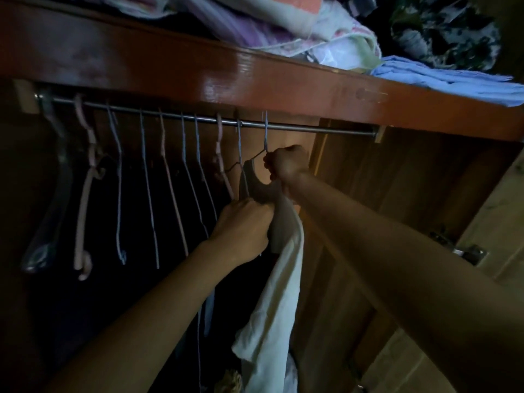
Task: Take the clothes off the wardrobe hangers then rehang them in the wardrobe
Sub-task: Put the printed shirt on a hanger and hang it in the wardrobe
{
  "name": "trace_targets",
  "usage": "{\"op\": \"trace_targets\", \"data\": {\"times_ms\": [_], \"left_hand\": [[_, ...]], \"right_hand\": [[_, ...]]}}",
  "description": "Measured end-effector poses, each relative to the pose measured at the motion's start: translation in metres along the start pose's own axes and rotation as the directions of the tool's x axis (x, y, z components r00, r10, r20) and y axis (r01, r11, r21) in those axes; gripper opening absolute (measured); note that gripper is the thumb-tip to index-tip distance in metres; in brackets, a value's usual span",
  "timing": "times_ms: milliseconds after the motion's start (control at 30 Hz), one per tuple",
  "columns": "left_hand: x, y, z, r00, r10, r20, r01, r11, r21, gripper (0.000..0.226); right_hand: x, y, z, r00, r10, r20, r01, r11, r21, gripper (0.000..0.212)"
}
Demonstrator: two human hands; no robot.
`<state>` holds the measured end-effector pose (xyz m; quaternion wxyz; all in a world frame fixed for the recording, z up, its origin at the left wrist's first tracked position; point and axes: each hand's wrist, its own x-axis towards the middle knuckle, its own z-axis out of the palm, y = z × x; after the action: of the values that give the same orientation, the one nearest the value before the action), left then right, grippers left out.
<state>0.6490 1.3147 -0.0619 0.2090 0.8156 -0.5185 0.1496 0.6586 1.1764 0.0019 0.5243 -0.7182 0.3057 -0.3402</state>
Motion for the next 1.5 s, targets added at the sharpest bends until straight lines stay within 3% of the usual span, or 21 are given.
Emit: {"op": "trace_targets", "data": {"times_ms": [167,367,500,633,767,933,1167,1367,1500], "left_hand": [[-0.003,-0.005,-0.004,0.999,-0.027,0.041,0.028,0.999,-0.026,0.014],[-0.006,-0.009,-0.003,0.998,-0.025,0.064,0.025,1.000,-0.006,0.010],[-0.005,-0.012,-0.006,0.998,-0.013,0.068,0.014,1.000,-0.011,0.004],[-0.002,-0.011,-0.005,0.996,-0.027,0.083,0.028,0.999,-0.017,0.005],[0.001,-0.007,-0.003,0.995,-0.003,0.099,0.008,0.999,-0.053,0.008],[0.005,0.000,-0.004,0.995,-0.010,0.099,0.027,0.986,-0.165,0.007],[0.025,0.035,-0.006,0.998,0.047,-0.034,-0.053,0.979,-0.196,0.008],[0.036,0.092,0.023,0.960,0.230,0.161,-0.197,0.960,-0.198,0.021],[0.035,0.137,0.042,0.856,0.399,0.329,-0.292,0.898,-0.328,0.021]], "right_hand": [[0.023,-0.001,0.014,0.999,-0.034,0.012,0.034,0.999,-0.035,0.023],[0.039,0.018,0.024,0.999,0.039,0.024,-0.037,0.997,-0.073,0.019],[0.036,0.037,0.026,0.993,0.085,0.079,-0.080,0.994,-0.069,0.015],[0.030,0.039,0.021,0.984,0.064,0.166,-0.052,0.996,-0.074,0.025],[0.021,0.038,0.002,0.974,0.036,0.223,0.009,0.980,-0.199,0.026],[-0.012,0.046,-0.048,0.958,0.108,0.265,-0.031,0.960,-0.278,0.021],[-0.070,0.070,-0.122,0.917,0.144,0.371,0.081,0.845,-0.528,0.015],[-0.122,0.084,-0.191,0.935,0.127,0.330,0.158,0.685,-0.711,0.014],[-0.164,0.089,-0.241,0.960,0.155,0.232,0.098,0.593,-0.799,0.014]]}}
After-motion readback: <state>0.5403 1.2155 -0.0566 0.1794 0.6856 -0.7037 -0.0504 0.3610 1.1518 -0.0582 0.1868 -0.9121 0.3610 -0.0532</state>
